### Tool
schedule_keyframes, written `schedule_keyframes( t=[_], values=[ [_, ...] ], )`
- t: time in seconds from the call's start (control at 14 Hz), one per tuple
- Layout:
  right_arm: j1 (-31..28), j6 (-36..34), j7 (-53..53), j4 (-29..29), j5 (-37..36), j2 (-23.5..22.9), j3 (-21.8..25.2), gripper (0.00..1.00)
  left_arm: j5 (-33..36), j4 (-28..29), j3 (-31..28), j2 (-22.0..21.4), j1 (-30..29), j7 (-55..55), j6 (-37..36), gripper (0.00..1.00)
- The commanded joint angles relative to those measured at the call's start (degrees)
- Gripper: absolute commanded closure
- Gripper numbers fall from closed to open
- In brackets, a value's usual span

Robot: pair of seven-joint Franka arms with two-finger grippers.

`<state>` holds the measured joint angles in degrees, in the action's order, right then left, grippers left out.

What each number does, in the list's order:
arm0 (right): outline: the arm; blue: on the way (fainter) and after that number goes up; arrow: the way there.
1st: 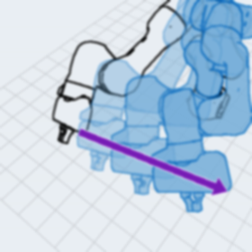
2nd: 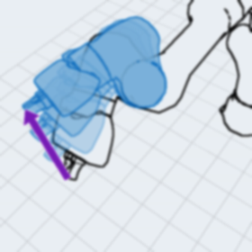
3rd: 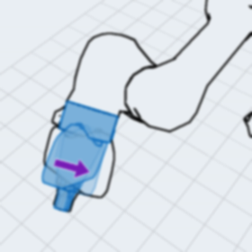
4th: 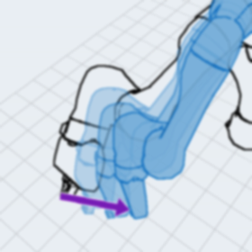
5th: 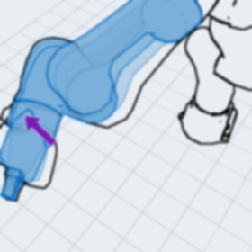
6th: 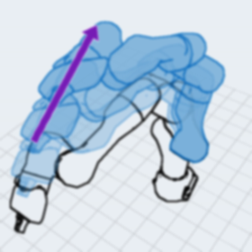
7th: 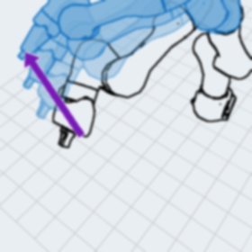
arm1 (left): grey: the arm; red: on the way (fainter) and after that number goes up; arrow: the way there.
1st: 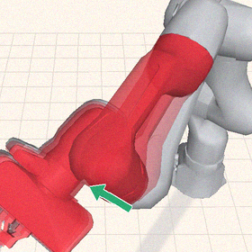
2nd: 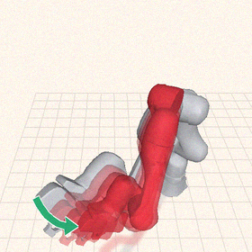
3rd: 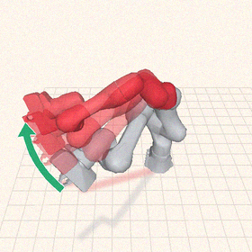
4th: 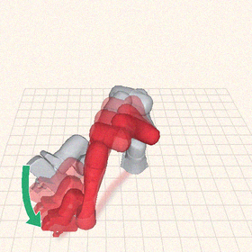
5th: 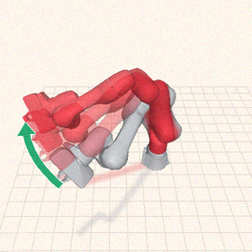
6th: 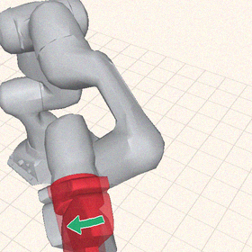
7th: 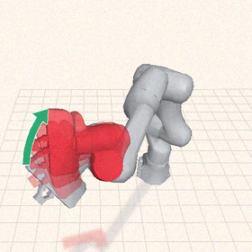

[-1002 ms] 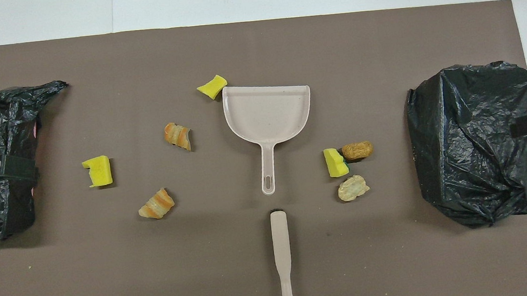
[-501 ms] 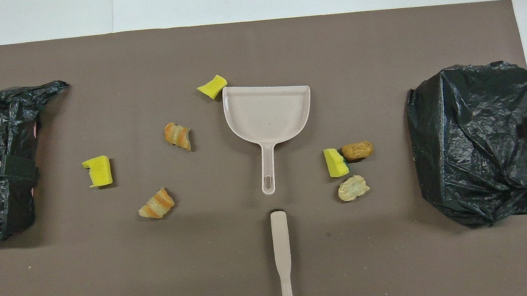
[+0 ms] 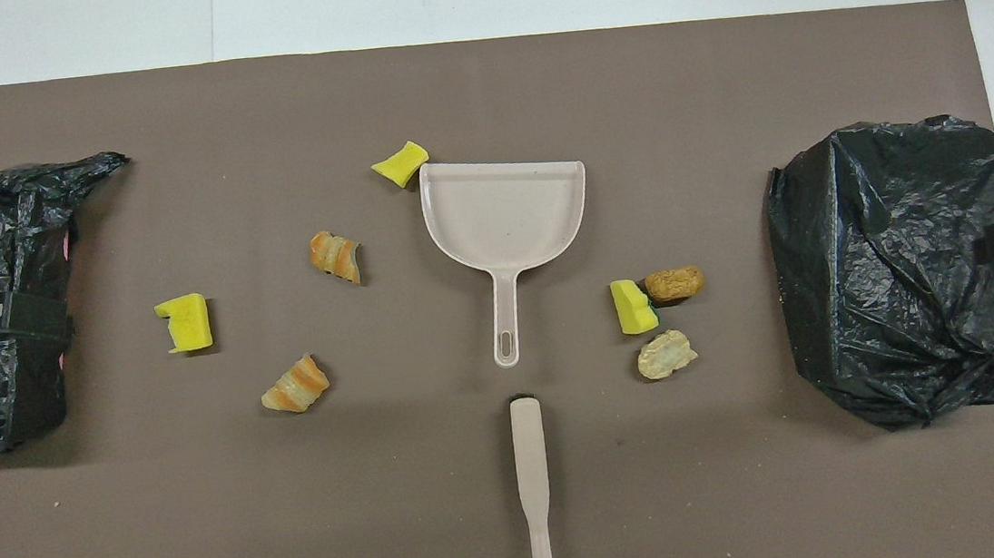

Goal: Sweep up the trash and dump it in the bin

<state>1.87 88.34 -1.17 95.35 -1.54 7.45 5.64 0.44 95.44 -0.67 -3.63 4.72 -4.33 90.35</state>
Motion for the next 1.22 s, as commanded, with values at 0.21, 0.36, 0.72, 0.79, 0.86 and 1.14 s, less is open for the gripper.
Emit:
schedule_keyframes(
  t=[0.21,0.36,0.72,0.79,0.86,1.14],
  values=[
    [-0.4,-0.4,-0.9,0.9,0.2,1.0,-0.4,0.0,0.4,-0.1,0.2,-0.1,-0.5,-0.1,-0.4,0.0],
    [-0.4,-0.6,-0.9,0.9,0.2,1.0,-0.4,0.0,0.5,0.1,0.2,-0.2,-0.5,-0.1,-0.4,0.0],
    [-0.4,-0.4,-0.9,1.0,0.2,1.0,-0.4,0.0,0.5,0.4,0.2,-0.2,-0.5,-0.1,-0.3,0.0],
    [-0.4,-0.4,-0.9,1.0,0.2,1.0,-0.4,0.0,0.5,0.4,0.2,-0.2,-0.5,-0.1,-0.2,0.0],
    [-0.4,-0.4,-0.9,1.0,0.2,1.0,-0.4,0.0,0.5,0.5,0.2,-0.3,-0.4,-0.1,-0.2,0.0],
    [-0.4,-0.4,-1.0,1.2,0.2,1.0,-0.4,0.0,0.4,1.3,0.3,-0.5,-0.4,-0.1,0.6,0.0]
  ],
)
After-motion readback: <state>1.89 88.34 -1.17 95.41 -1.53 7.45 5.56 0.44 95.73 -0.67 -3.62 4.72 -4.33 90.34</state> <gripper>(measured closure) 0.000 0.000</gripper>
